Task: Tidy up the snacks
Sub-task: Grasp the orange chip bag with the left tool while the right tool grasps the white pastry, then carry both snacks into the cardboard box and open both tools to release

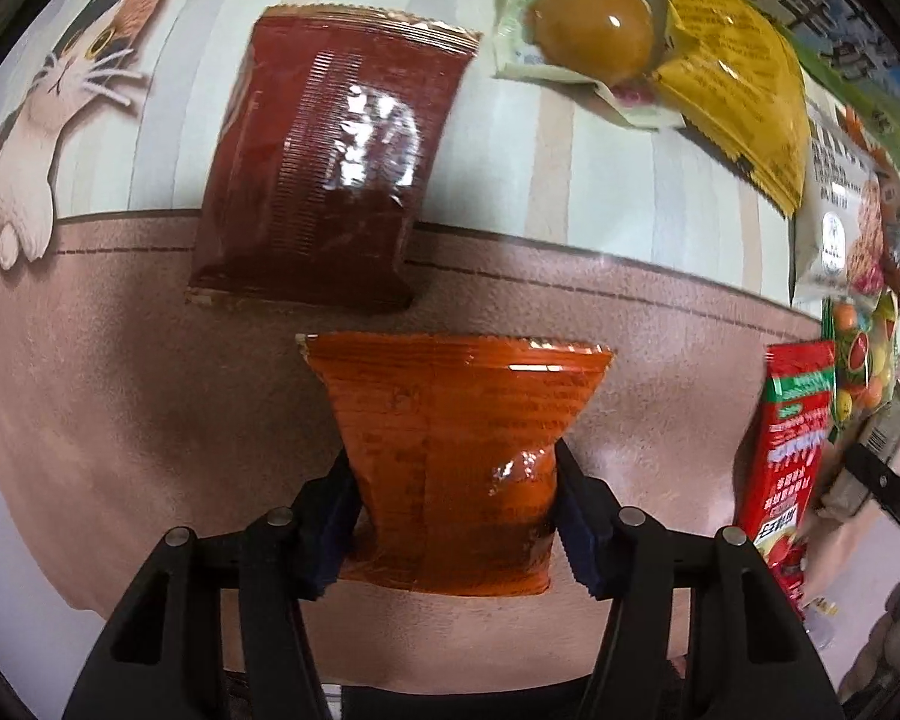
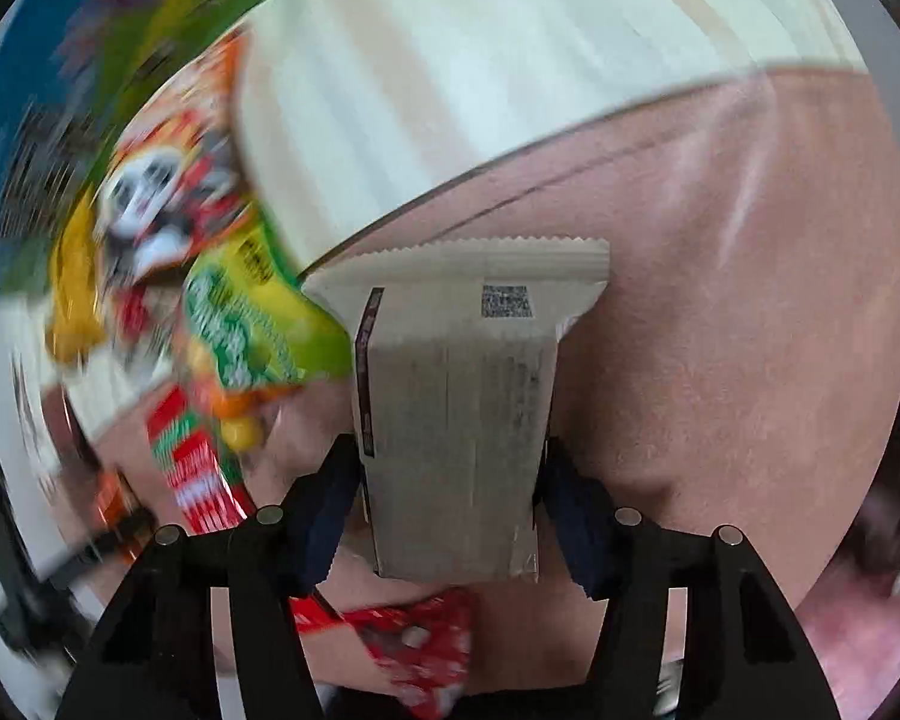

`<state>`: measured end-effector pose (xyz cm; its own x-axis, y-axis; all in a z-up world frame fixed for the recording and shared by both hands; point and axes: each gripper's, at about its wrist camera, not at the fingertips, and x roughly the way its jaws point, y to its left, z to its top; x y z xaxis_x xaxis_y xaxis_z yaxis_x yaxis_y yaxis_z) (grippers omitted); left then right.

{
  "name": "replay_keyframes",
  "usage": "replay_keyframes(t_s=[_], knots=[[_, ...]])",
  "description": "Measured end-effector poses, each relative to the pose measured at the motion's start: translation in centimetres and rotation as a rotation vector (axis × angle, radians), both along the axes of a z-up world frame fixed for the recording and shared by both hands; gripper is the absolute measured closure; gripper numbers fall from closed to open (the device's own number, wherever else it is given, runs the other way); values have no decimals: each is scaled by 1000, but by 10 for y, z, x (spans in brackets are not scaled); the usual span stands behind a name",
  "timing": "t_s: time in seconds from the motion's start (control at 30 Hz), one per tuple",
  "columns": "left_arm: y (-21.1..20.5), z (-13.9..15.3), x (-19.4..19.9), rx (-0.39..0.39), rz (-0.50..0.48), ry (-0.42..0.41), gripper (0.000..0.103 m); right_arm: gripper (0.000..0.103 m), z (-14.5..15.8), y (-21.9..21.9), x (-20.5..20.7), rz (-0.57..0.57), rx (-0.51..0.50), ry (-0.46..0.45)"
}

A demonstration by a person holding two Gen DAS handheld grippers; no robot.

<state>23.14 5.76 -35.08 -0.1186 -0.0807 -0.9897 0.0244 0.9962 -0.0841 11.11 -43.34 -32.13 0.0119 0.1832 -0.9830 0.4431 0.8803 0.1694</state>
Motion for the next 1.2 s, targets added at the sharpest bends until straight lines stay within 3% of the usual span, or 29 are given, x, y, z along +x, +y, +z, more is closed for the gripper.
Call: replay_keyframes(t_s=[0.1,0.17,0.33,0.4,0.53,0.57,0.67,0.97,1.2], knots=[[-10,-4,-6,16,-20,-4,45,41,8,19,-1,184,-111,17],[-17,-7,-9,23,-25,-4,45,38,7,24,-2,233,-140,27],[-25,-5,-16,36,-9,-18,47,35,0,29,-2,211,-175,22],[-28,-1,-16,50,-13,-38,54,38,-1,28,-3,196,-191,4],[-34,11,-22,55,-3,-74,57,41,9,35,-13,206,-204,-31],[-37,17,-24,44,-1,-85,58,41,11,53,-18,203,-202,-37],[-47,41,-19,13,3,-114,58,41,24,51,-23,187,-188,-62],[-91,123,-6,-115,-45,-218,58,41,96,57,-31,224,-107,-161],[-95,169,14,-179,-73,-266,58,41,153,61,-16,235,-43,-249]])
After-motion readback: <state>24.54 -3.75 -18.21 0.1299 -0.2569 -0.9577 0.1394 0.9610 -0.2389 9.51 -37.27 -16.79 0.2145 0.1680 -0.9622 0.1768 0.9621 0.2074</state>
